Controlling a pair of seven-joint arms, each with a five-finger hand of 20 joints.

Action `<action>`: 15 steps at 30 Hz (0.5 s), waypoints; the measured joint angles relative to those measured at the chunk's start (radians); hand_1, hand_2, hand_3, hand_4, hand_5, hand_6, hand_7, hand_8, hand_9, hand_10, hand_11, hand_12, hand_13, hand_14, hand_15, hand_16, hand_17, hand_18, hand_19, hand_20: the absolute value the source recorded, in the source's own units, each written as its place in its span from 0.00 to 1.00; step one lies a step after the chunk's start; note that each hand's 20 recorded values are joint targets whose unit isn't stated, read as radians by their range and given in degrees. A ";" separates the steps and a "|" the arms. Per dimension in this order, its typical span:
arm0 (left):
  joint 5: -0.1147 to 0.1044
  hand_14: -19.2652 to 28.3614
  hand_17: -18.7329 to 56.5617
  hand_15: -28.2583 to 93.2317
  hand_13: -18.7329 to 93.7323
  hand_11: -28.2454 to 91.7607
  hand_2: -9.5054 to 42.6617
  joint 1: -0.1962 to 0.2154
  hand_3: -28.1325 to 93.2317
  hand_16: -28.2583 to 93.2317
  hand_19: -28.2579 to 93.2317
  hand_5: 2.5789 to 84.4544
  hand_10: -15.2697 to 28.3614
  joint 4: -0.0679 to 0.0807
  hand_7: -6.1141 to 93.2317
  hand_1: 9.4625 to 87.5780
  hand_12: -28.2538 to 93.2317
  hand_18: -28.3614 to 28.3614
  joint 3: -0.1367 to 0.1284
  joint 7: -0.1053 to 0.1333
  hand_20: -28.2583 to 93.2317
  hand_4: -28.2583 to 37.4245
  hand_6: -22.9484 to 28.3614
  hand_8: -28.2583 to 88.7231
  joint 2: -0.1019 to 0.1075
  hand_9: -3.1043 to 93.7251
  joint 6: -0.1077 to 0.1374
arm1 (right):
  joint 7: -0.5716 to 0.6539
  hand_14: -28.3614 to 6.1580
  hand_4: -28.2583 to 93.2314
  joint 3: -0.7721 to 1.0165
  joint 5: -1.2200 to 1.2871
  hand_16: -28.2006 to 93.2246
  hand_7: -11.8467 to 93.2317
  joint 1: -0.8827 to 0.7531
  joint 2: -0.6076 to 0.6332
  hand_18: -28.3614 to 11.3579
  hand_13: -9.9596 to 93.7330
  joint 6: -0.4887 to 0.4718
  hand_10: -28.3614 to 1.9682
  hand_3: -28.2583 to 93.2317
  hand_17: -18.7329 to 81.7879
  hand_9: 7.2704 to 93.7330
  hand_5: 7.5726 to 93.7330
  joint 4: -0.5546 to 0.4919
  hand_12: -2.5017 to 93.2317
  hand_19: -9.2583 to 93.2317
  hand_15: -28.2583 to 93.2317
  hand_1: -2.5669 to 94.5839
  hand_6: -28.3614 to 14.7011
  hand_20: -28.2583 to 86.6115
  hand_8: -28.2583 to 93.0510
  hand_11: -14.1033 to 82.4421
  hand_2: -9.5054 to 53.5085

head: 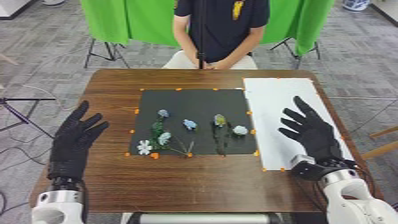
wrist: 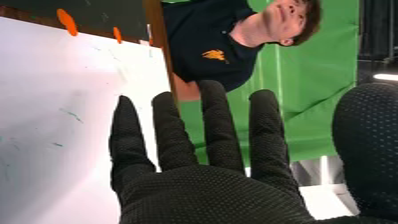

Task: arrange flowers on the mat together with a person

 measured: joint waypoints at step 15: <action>0.000 0.93 0.13 0.57 0.42 0.41 0.25 -0.002 0.90 0.18 0.62 0.38 0.74 0.000 0.21 0.17 0.31 0.90 0.002 0.001 0.35 0.03 0.49 0.15 0.000 0.41 0.000 | 0.021 0.35 0.00 -0.044 -0.014 0.47 0.26 0.045 0.011 0.14 0.34 0.040 0.67 0.89 0.17 0.36 0.23 0.001 0.17 0.51 0.27 0.17 0.84 0.36 0.12 0.19 0.26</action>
